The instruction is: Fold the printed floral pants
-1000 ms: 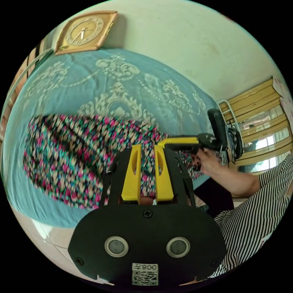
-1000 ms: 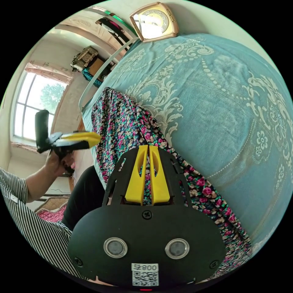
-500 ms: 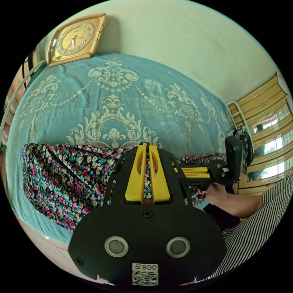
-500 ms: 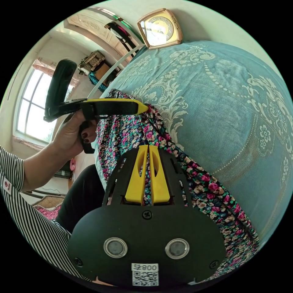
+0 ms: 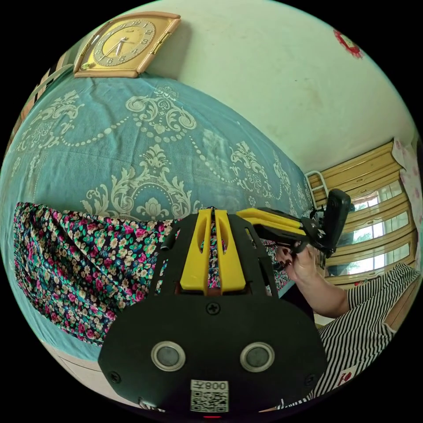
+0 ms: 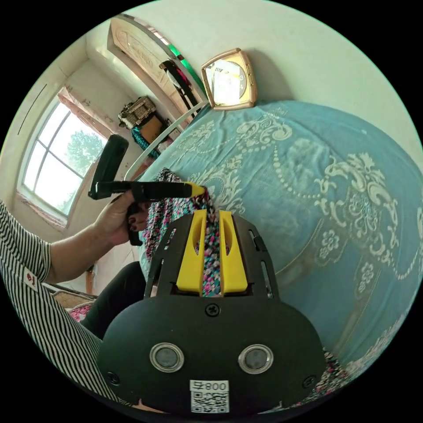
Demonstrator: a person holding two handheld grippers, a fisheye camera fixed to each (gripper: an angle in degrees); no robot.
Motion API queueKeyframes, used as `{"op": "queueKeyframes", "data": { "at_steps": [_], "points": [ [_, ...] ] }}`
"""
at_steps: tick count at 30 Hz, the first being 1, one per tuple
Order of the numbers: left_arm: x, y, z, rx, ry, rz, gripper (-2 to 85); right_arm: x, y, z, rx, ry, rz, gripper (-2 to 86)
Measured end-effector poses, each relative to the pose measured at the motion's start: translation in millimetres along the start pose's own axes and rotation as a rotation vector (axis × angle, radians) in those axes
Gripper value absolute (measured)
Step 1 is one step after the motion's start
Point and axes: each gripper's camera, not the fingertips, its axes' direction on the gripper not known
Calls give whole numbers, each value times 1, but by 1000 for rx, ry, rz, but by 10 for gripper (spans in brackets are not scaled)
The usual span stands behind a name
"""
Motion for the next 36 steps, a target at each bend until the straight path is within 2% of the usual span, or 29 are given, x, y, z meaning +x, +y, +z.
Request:
{"op": "queueKeyframes", "data": {
  "at_steps": [5,8,16,20,27,36],
  "points": [
    [-13,-10,3,-14,17,-4,16,13,-30,35,-86,-75,-48,70],
    [-21,-12,5,-16,3,-8,22,26,-41,49,-118,-57,-46,33],
    [-23,-16,15,-40,-49,51,59,88,-62,65,-147,-323,114,9],
    [-24,-25,24,-62,-140,59,35,99,-69,67,-137,-386,130,8],
    [-37,-30,8,42,-62,31,5,115,-80,73,-152,-348,137,10],
    [-61,-51,16,64,-7,0,2,123,-92,71,-129,-248,124,24]
  ]
}}
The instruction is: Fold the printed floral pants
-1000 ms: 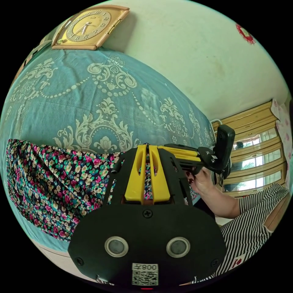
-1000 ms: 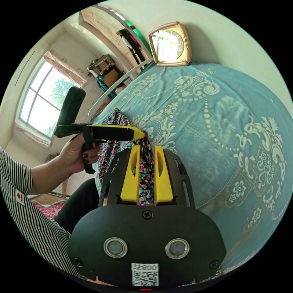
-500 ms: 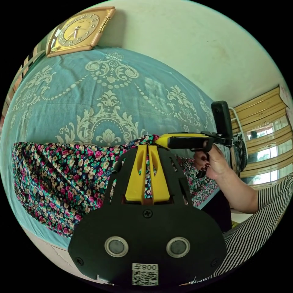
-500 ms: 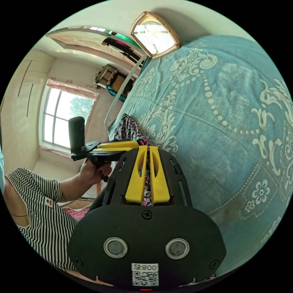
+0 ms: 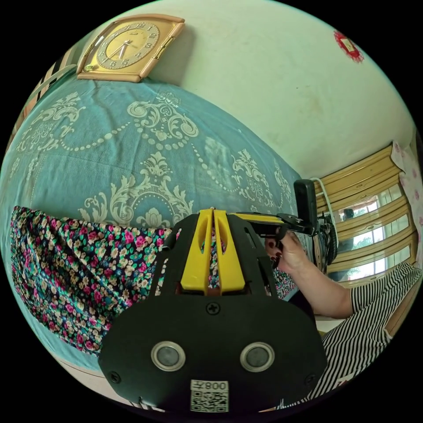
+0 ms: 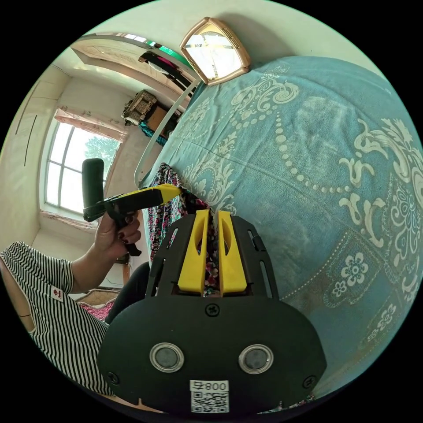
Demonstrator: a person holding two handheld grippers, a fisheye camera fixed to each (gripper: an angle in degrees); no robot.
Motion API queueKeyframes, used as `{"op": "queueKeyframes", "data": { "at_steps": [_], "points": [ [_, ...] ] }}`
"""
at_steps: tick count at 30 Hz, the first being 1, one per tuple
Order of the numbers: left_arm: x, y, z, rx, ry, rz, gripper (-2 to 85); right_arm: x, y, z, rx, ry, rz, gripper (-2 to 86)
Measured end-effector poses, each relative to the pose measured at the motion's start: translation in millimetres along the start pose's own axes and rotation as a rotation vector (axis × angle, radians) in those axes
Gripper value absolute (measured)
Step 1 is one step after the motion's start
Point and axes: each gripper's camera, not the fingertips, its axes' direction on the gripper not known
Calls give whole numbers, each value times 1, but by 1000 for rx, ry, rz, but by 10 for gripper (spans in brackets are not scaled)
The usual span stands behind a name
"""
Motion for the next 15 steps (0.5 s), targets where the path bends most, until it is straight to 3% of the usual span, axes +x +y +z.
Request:
{"op": "queueKeyframes", "data": {
  "at_steps": [4,8,15],
  "points": [
    [-15,-9,10,2,43,-35,2,1,-5,-14,80,2,3,17],
    [-27,-10,14,-3,65,-70,2,-4,-13,-4,37,-10,-30,13],
    [-49,-3,20,-14,50,-100,2,-33,4,15,9,163,-104,7]
  ]
}}
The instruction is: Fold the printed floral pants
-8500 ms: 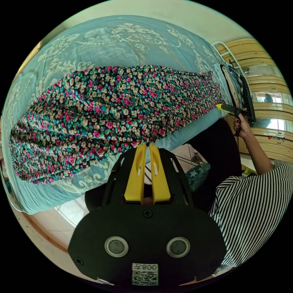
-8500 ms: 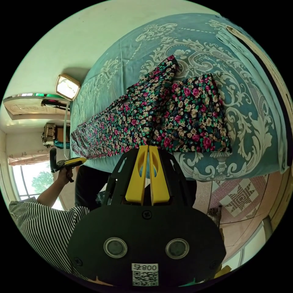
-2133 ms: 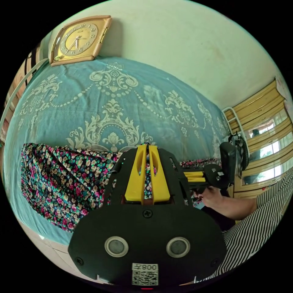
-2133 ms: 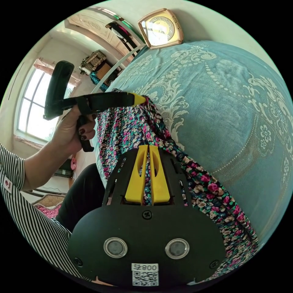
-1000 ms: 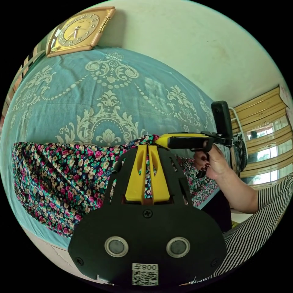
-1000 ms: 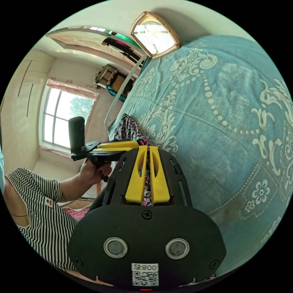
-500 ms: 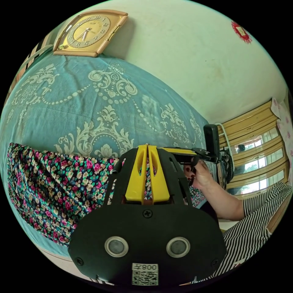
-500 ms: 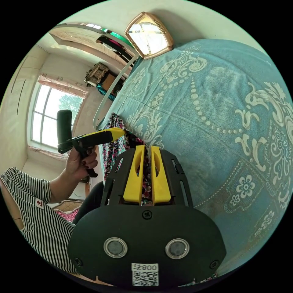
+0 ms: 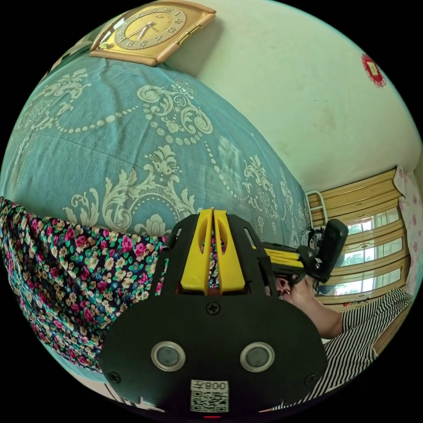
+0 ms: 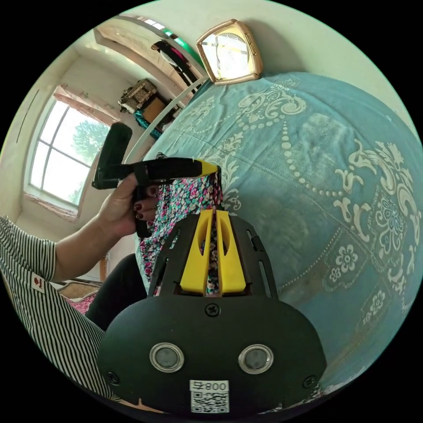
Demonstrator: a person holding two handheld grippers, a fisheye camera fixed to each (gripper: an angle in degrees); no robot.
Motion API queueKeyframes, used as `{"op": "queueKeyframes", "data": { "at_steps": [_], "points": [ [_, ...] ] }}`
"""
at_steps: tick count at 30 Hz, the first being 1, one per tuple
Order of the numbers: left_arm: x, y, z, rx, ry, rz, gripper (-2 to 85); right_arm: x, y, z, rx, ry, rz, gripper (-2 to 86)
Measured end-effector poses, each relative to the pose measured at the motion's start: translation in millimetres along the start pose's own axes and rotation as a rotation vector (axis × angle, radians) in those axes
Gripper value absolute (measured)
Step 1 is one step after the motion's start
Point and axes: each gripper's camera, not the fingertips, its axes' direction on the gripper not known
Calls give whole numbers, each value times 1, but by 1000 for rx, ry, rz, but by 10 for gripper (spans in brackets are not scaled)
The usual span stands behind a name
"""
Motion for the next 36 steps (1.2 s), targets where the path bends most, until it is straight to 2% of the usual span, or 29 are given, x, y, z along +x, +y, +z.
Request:
{"op": "queueKeyframes", "data": {
  "at_steps": [6,11,15,22,26,29,31,35,36],
  "points": [
    [-12,5,0,0,-16,-4,2,-11,9,32,-160,54,-28,2],
    [-23,13,8,-43,-84,13,4,-20,11,37,-159,50,-42,2],
    [-36,20,8,-81,-63,13,10,-19,7,39,-162,33,-13,1],
    [-40,43,-27,-15,-59,108,35,-28,-9,14,-45,79,-8,2],
    [-55,76,-74,72,-157,98,52,-33,-35,19,-49,106,-51,5],
    [-87,123,-132,208,-348,-26,68,-33,-57,37,-98,141,-78,12],
    [-122,165,-175,319,-470,-190,77,-31,-68,47,-113,181,-70,23],
    [-181,208,-204,346,-481,-419,88,-24,-73,48,-71,200,-13,54],
    [-197,216,-203,325,-433,-473,88,-20,-75,51,-82,184,14,62]
  ]
}}
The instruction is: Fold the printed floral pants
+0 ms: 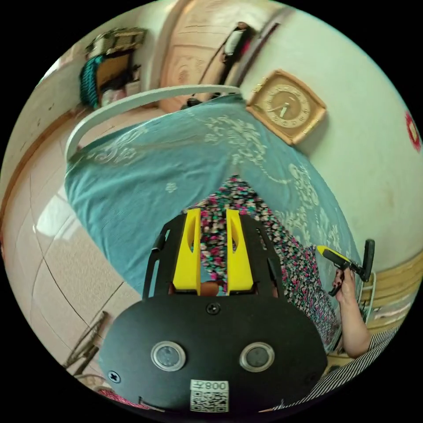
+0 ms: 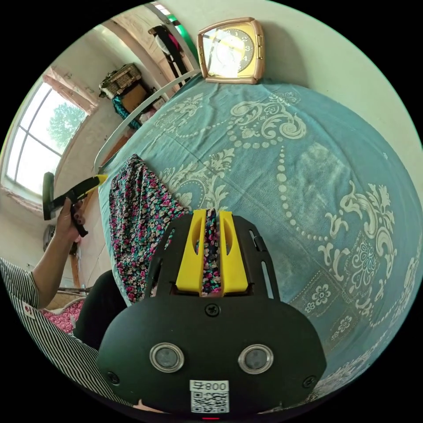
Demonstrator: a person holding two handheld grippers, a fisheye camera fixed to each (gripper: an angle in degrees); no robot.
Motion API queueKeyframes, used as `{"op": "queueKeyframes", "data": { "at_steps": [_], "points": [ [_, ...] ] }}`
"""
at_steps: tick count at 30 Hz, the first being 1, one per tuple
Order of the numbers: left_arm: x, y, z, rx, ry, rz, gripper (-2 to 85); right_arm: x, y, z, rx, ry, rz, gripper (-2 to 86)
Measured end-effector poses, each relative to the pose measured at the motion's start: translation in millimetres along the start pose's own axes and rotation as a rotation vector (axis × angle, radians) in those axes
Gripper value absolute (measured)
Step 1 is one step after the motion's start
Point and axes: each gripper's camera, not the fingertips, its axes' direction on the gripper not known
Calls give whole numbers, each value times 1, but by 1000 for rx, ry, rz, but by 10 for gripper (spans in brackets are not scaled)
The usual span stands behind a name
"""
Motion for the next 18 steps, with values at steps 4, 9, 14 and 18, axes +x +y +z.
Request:
{"op": "queueKeyframes", "data": {
  "at_steps": [4,9,14,18],
  "points": [
    [-24,9,9,-48,4,4,55,4,-5,16,-65,-26,49,59],
    [-53,27,-19,49,20,-6,33,7,-10,21,-98,-39,81,19],
    [-85,42,-11,-19,70,-47,50,5,-7,24,-101,-37,91,6],
    [-90,47,-34,87,73,3,93,7,-3,23,-99,-63,111,3]
  ]
}}
